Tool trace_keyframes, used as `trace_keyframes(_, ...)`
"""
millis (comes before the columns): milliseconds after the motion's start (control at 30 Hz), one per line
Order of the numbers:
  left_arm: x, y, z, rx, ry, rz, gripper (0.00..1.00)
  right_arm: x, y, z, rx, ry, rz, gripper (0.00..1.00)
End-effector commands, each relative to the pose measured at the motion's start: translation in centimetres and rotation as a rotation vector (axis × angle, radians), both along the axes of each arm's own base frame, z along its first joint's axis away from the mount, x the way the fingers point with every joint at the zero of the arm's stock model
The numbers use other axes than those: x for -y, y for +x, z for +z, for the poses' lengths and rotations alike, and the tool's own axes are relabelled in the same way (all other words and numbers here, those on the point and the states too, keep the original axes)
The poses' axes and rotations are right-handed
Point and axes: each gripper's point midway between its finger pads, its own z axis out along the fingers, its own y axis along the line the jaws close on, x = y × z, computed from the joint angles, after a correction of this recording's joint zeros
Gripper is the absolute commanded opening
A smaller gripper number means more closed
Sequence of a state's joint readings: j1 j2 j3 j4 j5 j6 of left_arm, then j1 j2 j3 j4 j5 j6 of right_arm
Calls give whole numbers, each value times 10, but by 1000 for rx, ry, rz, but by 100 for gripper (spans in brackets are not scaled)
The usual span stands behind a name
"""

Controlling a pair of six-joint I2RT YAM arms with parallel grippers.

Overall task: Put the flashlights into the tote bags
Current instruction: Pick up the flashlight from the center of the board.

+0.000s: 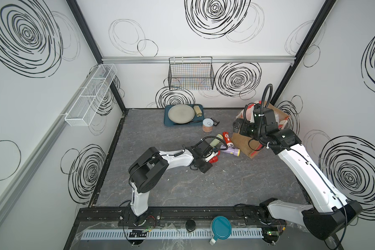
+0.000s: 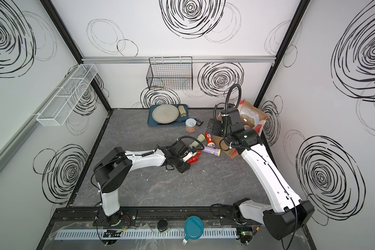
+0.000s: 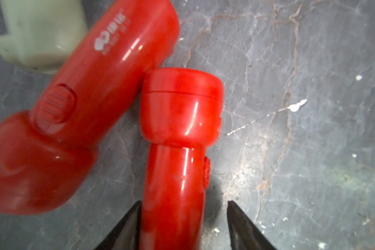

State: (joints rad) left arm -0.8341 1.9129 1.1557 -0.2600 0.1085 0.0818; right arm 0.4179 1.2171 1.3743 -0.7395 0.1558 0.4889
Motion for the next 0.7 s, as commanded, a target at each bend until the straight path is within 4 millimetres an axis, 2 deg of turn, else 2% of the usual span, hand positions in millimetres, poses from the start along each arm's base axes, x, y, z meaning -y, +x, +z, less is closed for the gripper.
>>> trace_keyframes(0, 1, -10, 0, -17, -18, -7, 59, 4, -6, 3, 15, 2, -14, 100)
trace_keyframes(467, 7, -23, 2, -24, -35, -8, 39, 7, -11, -3, 14, 15, -26, 100)
trace_keyframes(667, 8, -31, 7, -40, -58, -4, 25, 8, -18, -7, 8, 53, -35, 100)
